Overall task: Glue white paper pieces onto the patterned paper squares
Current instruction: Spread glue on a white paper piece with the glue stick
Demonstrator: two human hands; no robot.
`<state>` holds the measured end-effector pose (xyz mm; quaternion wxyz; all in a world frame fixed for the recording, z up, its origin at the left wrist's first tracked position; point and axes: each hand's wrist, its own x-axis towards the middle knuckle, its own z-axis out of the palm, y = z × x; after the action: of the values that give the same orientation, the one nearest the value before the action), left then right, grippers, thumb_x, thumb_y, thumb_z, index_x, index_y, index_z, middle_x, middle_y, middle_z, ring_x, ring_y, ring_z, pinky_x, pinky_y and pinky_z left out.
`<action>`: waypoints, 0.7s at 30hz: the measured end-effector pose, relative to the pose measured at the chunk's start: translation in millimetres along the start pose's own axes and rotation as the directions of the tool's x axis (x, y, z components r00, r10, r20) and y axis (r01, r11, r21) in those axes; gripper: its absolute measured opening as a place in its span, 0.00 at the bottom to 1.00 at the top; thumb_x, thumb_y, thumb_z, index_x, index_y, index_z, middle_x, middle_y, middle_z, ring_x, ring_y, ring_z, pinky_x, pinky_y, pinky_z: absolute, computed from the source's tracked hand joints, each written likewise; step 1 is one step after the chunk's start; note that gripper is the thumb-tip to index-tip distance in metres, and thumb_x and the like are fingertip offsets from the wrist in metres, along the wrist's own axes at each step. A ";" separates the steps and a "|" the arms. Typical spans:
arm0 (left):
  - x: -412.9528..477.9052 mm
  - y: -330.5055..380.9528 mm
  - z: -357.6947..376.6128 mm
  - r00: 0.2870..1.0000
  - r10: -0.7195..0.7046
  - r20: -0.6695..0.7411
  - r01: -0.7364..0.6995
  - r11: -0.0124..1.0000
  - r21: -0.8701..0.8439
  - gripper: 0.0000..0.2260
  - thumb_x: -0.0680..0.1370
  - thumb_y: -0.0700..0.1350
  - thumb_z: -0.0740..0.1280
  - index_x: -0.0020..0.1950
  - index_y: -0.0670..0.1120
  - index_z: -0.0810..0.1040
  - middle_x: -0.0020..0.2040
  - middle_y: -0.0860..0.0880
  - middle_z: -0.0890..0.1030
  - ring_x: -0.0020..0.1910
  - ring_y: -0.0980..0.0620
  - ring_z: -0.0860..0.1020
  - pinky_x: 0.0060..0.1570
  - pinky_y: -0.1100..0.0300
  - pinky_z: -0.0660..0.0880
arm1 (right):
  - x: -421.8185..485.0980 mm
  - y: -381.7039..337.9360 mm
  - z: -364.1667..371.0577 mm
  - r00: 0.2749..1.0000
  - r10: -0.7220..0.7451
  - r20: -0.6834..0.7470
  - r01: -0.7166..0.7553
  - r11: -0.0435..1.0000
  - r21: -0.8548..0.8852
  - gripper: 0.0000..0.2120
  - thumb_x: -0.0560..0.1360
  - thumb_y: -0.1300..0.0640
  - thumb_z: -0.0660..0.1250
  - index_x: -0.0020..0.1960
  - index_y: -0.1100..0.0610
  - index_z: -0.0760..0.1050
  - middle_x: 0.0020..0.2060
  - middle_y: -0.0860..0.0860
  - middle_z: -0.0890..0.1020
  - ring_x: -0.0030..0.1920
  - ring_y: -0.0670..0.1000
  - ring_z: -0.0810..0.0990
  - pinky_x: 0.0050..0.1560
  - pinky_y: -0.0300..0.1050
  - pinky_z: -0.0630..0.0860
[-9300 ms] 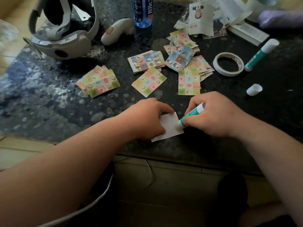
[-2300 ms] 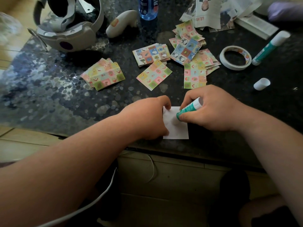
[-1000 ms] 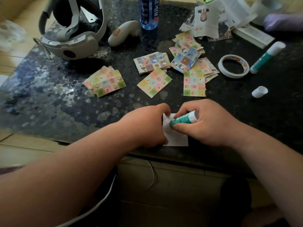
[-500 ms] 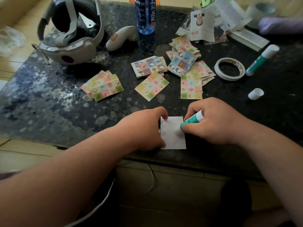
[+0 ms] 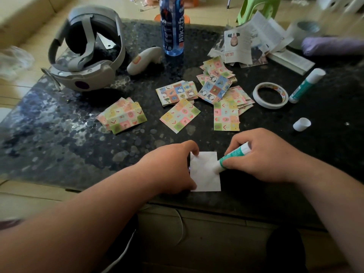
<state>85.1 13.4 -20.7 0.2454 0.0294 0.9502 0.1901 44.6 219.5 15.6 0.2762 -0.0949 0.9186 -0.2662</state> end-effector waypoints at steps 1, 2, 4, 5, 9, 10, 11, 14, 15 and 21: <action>-0.1 -0.3 0.3 1.000 0.006 -0.003 -0.006 1.000 0.003 0.31 0.70 0.53 0.78 0.68 0.62 0.66 0.42 0.58 0.75 0.41 0.60 0.74 0.42 0.58 0.77 | -1.2 3.1 -4.1 1.000 -0.019 -0.014 0.021 0.988 0.154 0.05 0.70 0.51 0.79 0.41 0.49 0.84 0.40 0.50 0.84 0.40 0.48 0.82 0.39 0.45 0.77; 0.1 -0.7 0.9 1.000 0.011 -0.006 -0.011 1.000 0.005 0.31 0.70 0.53 0.78 0.68 0.62 0.66 0.42 0.58 0.75 0.41 0.60 0.74 0.43 0.57 0.78 | -2.5 6.2 -7.9 0.998 -0.041 -0.045 0.055 0.929 0.365 0.05 0.70 0.52 0.78 0.42 0.52 0.85 0.38 0.54 0.84 0.38 0.51 0.81 0.39 0.46 0.77; 0.6 -1.3 1.3 1.000 0.011 -0.004 -0.011 1.000 0.004 0.31 0.70 0.54 0.78 0.68 0.62 0.66 0.42 0.58 0.75 0.42 0.60 0.74 0.46 0.55 0.80 | -4.8 13.0 -15.4 0.996 -0.035 -0.077 0.081 0.649 0.756 0.10 0.70 0.52 0.71 0.45 0.58 0.84 0.35 0.58 0.81 0.35 0.53 0.79 0.43 0.51 0.76; 0.8 -1.1 1.2 1.000 0.011 -0.002 -0.011 1.000 0.004 0.31 0.70 0.54 0.78 0.68 0.62 0.66 0.43 0.58 0.75 0.43 0.60 0.74 0.47 0.55 0.80 | -5.9 15.6 -18.7 0.997 -0.028 -0.072 0.076 0.509 0.857 0.12 0.70 0.53 0.69 0.48 0.60 0.83 0.34 0.58 0.80 0.34 0.52 0.79 0.45 0.52 0.76; 2.2 -0.1 -0.1 1.000 0.018 -0.020 -0.018 1.000 0.010 0.27 0.72 0.57 0.75 0.67 0.62 0.68 0.44 0.59 0.73 0.44 0.59 0.74 0.42 0.58 0.75 | -11.2 21.8 -25.9 0.999 -0.033 0.011 0.000 0.316 0.949 0.14 0.70 0.57 0.65 0.54 0.59 0.80 0.40 0.58 0.83 0.38 0.53 0.80 0.45 0.50 0.75; 2.8 0.6 0.0 0.999 0.016 -0.038 -0.015 1.000 0.011 0.25 0.72 0.58 0.74 0.66 0.62 0.69 0.47 0.59 0.73 0.45 0.58 0.74 0.42 0.58 0.75 | -12.3 22.6 -27.0 0.999 -0.028 0.017 -0.008 0.313 0.950 0.16 0.70 0.58 0.65 0.57 0.58 0.80 0.43 0.59 0.85 0.40 0.52 0.82 0.46 0.49 0.75; 3.3 1.6 0.5 0.998 0.011 -0.057 -0.011 1.000 0.009 0.23 0.72 0.59 0.73 0.65 0.62 0.69 0.50 0.59 0.73 0.47 0.57 0.74 0.44 0.58 0.76 | -13.1 23.1 -28.4 1.000 -0.022 0.013 -0.006 0.312 0.950 0.17 0.70 0.60 0.65 0.59 0.57 0.79 0.47 0.58 0.86 0.42 0.51 0.84 0.47 0.48 0.74; 5.0 6.0 3.5 0.991 0.005 -0.135 -0.007 1.000 -0.010 0.22 0.73 0.61 0.71 0.64 0.62 0.69 0.57 0.58 0.70 0.52 0.56 0.75 0.49 0.58 0.77 | -14.0 20.2 -29.5 0.998 -0.044 -0.041 0.054 0.364 0.930 0.20 0.68 0.64 0.68 0.60 0.56 0.79 0.54 0.58 0.86 0.46 0.49 0.84 0.44 0.45 0.68; 5.8 7.4 4.8 0.986 0.007 -0.164 -0.009 1.000 -0.014 0.22 0.73 0.61 0.72 0.63 0.61 0.68 0.58 0.58 0.69 0.53 0.55 0.75 0.48 0.58 0.76 | -12.8 21.1 -28.3 0.997 -0.032 -0.069 0.076 0.399 0.914 0.22 0.67 0.65 0.70 0.60 0.56 0.79 0.54 0.58 0.86 0.46 0.49 0.83 0.41 0.43 0.67; 8.9 15.9 11.0 0.979 -0.037 -0.202 0.020 0.996 -0.085 0.29 0.72 0.55 0.75 0.67 0.60 0.63 0.58 0.57 0.74 0.54 0.54 0.76 0.51 0.56 0.78 | -9.4 30.4 -15.3 0.931 0.048 -0.361 0.091 0.929 0.358 0.34 0.66 0.62 0.82 0.64 0.38 0.74 0.46 0.42 0.85 0.48 0.40 0.83 0.47 0.34 0.73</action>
<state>81.9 33.2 -27.7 0.1508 -0.0141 0.9619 0.2278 43.0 254.7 14.2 0.1114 -0.0006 0.8860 -0.4500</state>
